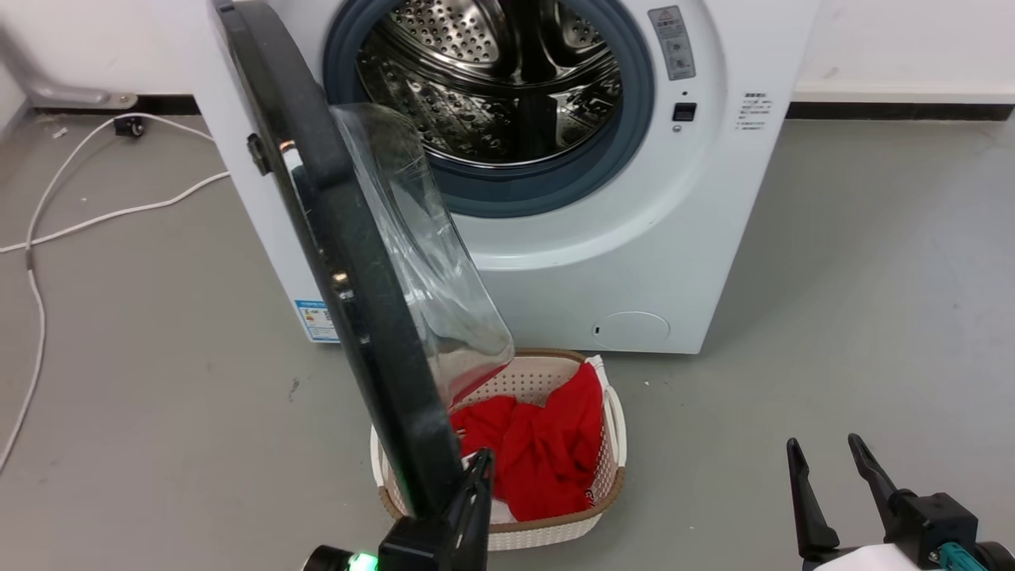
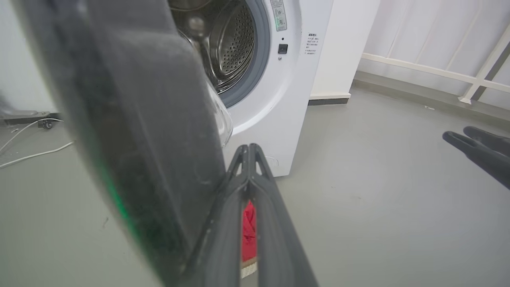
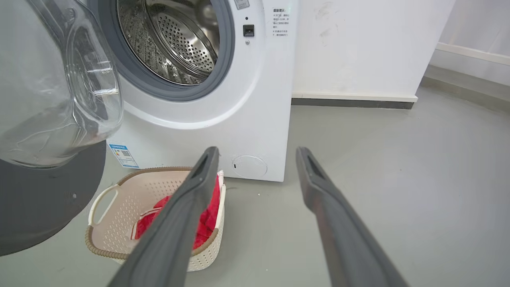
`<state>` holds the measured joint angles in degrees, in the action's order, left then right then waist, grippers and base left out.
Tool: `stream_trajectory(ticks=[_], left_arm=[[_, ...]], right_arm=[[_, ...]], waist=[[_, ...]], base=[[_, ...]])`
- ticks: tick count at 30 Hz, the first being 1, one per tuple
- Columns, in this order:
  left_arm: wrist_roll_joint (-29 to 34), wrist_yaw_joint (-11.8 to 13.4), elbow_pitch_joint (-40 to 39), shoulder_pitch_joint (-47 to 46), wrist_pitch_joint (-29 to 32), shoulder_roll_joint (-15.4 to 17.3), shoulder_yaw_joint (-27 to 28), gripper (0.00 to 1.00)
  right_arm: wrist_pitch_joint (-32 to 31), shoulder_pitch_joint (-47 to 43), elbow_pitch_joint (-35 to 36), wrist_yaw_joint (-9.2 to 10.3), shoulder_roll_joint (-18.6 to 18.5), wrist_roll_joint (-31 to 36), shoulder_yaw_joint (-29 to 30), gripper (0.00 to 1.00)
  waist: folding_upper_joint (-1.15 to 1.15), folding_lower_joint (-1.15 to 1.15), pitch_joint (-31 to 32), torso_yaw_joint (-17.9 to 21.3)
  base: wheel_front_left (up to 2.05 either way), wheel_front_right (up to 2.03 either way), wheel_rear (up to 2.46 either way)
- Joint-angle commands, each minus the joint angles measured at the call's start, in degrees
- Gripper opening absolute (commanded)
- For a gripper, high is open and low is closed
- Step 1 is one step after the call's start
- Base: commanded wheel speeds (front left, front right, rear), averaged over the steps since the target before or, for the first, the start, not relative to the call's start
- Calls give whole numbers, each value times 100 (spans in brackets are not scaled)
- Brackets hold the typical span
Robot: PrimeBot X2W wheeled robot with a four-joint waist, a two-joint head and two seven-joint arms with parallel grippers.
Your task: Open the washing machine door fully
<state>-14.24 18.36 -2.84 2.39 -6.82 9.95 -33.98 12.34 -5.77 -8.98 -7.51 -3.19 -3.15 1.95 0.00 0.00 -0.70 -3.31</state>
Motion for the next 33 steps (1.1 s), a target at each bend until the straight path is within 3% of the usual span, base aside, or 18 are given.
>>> stream_trajectory(ticks=[1, 13, 23, 33], left_arm=[[58, 171, -65, 83, -36, 92, 142, 0], [79, 527, -677, 531, -103, 317, 325, 0], [-180, 587, -695, 645, -265, 599, 820, 0], [-841, 209, -196, 313, -601, 1011, 1720, 0]], right_arm=[[16, 24, -11, 4, 11, -10, -6, 100], [17, -80, 106, 4, 5, 39, 90, 100], [-23, -131, 215, 4, 12, 67, 109, 100], [-66, -9, 301, 4, 18, 72, 64, 100]], waist=[[0, 0, -3, -101], [0, 0, 25, -839], [0, 0, 15, -1191], [0, 0, -141, -1306]], base=[[0, 0, 0], [0, 0, 0], [0, 0, 0], [0, 0, 0]])
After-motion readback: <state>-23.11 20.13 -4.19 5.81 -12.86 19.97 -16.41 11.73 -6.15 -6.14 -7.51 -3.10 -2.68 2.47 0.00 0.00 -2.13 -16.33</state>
